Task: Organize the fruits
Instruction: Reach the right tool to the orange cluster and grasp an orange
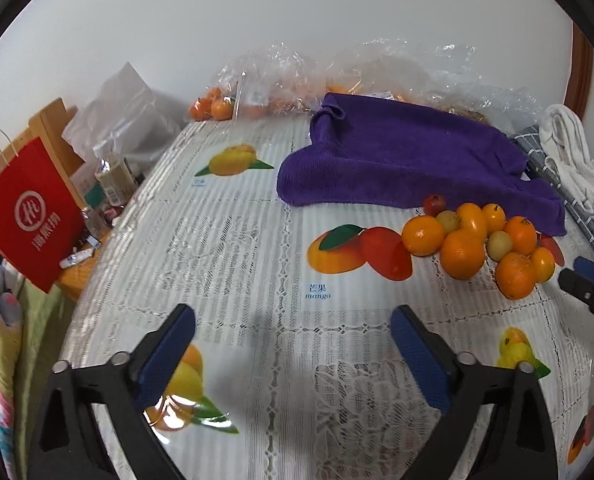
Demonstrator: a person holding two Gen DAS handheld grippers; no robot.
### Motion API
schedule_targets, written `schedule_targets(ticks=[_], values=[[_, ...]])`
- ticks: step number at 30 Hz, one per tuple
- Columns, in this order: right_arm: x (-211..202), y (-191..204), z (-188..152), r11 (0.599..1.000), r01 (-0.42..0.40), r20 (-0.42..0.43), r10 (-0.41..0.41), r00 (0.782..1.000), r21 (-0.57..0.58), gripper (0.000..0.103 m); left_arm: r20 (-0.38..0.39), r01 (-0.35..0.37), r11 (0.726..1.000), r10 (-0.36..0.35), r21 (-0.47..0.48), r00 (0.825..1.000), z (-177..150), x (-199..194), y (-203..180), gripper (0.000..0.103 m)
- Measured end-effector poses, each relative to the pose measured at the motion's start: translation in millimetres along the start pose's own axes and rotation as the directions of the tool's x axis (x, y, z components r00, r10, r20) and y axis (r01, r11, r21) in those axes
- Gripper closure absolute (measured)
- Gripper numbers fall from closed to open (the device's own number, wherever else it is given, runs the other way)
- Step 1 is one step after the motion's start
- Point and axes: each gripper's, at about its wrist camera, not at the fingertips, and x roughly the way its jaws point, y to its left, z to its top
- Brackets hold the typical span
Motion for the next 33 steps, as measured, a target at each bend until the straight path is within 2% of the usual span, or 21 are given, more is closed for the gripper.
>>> schedule_targets(ticks=[4, 8, 11, 14, 17, 21, 25, 31, 33], values=[[16.5, -1.0, 2.6, 1.000, 0.018, -0.031, -0.019, 0.999, -0.022, 0.042, -0.028, 0.073, 0.997, -0.073, 0.008, 0.997, -1.8, 9.5, 0.1, 0.015], [29.9, -0.4, 5.7, 0.999, 0.019, -0.054, -0.021, 0.998, -0.035, 0.046, -0.040, 0.074, 0.996, -0.072, 0.050, 0.997, 0.1, 15.4, -6.4, 0.015], [36.4, 2.5, 8.5, 0.999, 0.005, -0.058, -0.008, 0.998, -0.049, 0.054, -0.022, 0.101, 0.994, -0.100, 0.052, 0.995, 2.8, 15.5, -11.2, 0.015], [37.9, 5.9, 9.3, 0.998, -0.023, -0.047, 0.020, 0.999, -0.066, 0.068, 0.013, 0.114, 0.991, -0.115, 0.063, 0.993, 7.5, 16.8, -20.2, 0.016], [32.0, 5.6, 8.8, 0.997, -0.002, -0.028, 0.000, 1.000, -0.073, 0.069, 0.009, 0.130, 0.987, -0.131, 0.095, 0.991, 14.4, 23.3, -33.2, 0.016], [15.6, -15.7, 6.7, 0.998, 0.042, 0.010, -0.041, 0.999, -0.039, 0.069, -0.027, 0.112, 0.983, -0.110, 0.147, 0.994, 21.0, 38.0, -50.7, 0.017], [14.2, -37.4, 3.1, 0.996, 0.085, 0.011, -0.085, 0.996, 0.006, 0.069, -0.045, 0.182, 0.975, -0.178, 0.124, 0.983, 27.8, 51.6, -56.3, 0.018], [22.4, -45.2, 1.8, 0.995, 0.096, -0.004, -0.096, 0.995, 0.010, 0.069, -0.047, 0.211, 0.970, -0.207, 0.120, 0.977, 38.9, 61.1, -66.0, 0.031], [24.4, -46.0, 1.7, 0.996, 0.094, -0.010, -0.093, 0.996, 0.008, 0.069, -0.049, 0.233, 0.965, -0.229, 0.122, 0.972, 41.6, 61.8, -68.6, 0.040]])
